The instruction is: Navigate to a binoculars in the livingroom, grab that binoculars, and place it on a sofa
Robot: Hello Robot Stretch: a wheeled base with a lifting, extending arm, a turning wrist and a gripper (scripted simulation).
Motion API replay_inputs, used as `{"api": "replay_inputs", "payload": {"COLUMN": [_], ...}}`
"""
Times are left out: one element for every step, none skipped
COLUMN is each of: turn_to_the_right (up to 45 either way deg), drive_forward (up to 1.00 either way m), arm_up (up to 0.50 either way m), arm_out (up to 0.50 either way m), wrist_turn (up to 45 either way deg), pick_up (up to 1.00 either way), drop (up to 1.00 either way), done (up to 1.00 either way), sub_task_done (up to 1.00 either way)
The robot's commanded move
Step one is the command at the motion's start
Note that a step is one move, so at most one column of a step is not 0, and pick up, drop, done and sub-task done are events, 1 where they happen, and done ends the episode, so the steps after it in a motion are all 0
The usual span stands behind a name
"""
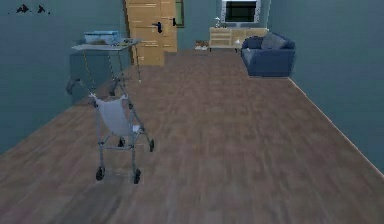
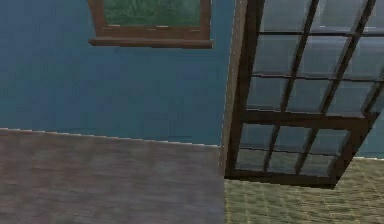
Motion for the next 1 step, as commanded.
{"api": "replay_inputs", "payload": {"turn_to_the_right": [-12.0], "drive_forward": [0.00], "arm_up": [0.00], "arm_out": [0.00], "wrist_turn": [0.0], "pick_up": [0.00], "drop": [0.00], "done": [0.00], "sub_task_done": [0.00]}}
